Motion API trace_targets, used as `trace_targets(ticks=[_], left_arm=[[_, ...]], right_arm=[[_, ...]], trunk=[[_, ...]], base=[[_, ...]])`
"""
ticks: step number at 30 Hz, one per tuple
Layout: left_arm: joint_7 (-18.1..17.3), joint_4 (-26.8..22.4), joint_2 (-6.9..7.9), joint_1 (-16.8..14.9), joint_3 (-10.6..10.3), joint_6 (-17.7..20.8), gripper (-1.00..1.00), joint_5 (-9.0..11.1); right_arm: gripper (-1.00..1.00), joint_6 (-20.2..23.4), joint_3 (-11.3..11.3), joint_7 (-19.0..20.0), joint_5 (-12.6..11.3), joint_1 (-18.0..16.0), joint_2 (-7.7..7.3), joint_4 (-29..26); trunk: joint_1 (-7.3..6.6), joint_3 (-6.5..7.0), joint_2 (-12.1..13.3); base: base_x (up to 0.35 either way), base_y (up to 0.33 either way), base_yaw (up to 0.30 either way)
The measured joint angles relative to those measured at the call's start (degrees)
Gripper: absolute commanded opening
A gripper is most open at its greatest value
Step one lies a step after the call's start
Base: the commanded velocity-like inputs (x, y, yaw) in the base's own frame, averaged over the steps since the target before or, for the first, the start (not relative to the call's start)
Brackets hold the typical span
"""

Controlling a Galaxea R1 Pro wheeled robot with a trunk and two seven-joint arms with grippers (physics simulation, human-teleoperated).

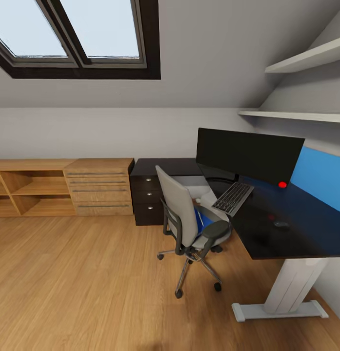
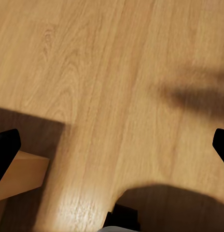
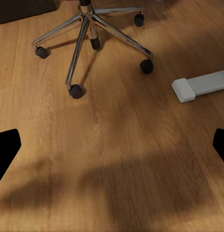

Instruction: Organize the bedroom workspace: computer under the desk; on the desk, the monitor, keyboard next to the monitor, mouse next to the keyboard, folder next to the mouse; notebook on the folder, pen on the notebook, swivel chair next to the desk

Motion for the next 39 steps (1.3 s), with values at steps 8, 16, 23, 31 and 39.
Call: trace_targets(ticks=[8, 16, 23, 31, 39], left_arm=[[0.0, 0.0, 0.00, 0.0, 0.1, -0.1, 1.00, -0.1], [-0.1, 0.0, 0.00, 0.0, 0.1, -0.2, 1.00, -0.2], [-0.2, 0.0, 0.00, 0.0, 0.2, -0.2, 1.00, -0.2], [-0.2, 0.0, -0.01, 0.0, 0.1, -0.2, 1.00, -0.3], [-0.3, 0.0, 0.00, 0.0, 0.1, -0.2, 1.00, -0.4]], right_arm=[[1.00, -0.3, 0.0, 0.0, 0.0, 0.0, 0.00, -0.2], [1.00, -0.3, 0.0, -0.1, 0.0, 0.0, 0.00, -0.3], [1.00, -0.3, 0.0, -0.1, 0.0, 0.0, 0.00, -0.3], [1.00, -0.2, 0.0, 0.0, 0.0, 0.0, -0.01, -0.2], [1.00, -0.2, 0.0, 0.0, 0.0, 0.0, -0.08, -0.1]], trunk=[[1.76, -1.48, -3.2], [3.52, -3.10, -6.4], [5.05, -4.56, -9.2], [6.81, -6.14, -12.4], [8.57, -7.58, -15.6]], base=[[0.000, 0.000, 0.000], [0.000, 0.000, 0.000], [0.000, 0.000, 0.000], [0.000, 0.000, 0.000], [0.000, 0.000, 0.000]])
